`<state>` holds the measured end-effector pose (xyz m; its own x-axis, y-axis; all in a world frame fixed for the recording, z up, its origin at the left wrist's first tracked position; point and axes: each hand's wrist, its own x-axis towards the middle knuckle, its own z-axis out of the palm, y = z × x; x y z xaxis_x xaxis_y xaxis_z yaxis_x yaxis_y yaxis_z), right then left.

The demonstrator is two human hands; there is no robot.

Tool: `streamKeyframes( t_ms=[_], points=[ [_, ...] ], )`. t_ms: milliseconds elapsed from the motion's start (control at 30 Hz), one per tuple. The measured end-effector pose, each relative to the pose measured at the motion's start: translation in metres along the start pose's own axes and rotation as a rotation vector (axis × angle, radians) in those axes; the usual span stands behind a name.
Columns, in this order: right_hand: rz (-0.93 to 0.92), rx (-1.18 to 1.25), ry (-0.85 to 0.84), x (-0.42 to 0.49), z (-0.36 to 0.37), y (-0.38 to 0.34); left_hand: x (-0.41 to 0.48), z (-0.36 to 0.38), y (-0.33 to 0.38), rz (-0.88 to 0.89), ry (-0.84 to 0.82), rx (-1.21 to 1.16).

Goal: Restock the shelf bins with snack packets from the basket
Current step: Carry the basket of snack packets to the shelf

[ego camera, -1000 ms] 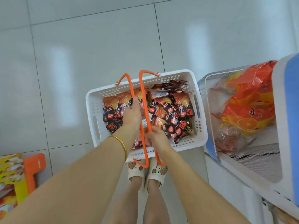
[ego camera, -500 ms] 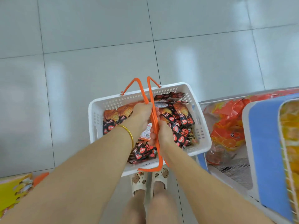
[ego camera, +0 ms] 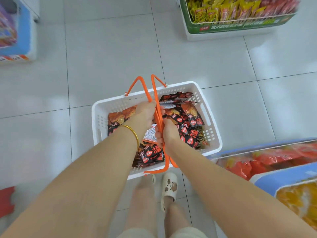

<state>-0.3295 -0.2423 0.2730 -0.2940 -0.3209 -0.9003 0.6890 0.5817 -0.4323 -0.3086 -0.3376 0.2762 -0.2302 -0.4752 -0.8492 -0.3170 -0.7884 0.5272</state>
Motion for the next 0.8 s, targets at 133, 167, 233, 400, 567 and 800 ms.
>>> streamKeyframes(
  t_ms=[133, 167, 233, 400, 567, 800],
  points=[
    [-0.030, 0.009, 0.033, 0.023, 0.046, -0.084, 0.033, -0.001, 0.091, 0.024, -0.027, 0.015],
    [-0.041, 0.032, 0.046, 0.029, 0.057, -0.106, 0.042, -0.001, 0.115, 0.032, -0.035, 0.014],
    [-0.063, 0.062, 0.062, 0.040, 0.078, -0.148, 0.059, 0.001, 0.160, 0.043, -0.043, 0.003],
    [-0.094, 0.110, 0.086, 0.075, 0.124, -0.261, 0.103, 0.017, 0.280, 0.064, -0.071, 0.031],
    [-0.087, 0.158, 0.093, 0.125, 0.169, -0.375, 0.159, 0.034, 0.402, 0.072, -0.062, 0.095],
    [-0.055, 0.202, 0.067, 0.194, 0.244, -0.534, 0.247, 0.047, 0.566, 0.088, -0.079, 0.147]
  ],
)
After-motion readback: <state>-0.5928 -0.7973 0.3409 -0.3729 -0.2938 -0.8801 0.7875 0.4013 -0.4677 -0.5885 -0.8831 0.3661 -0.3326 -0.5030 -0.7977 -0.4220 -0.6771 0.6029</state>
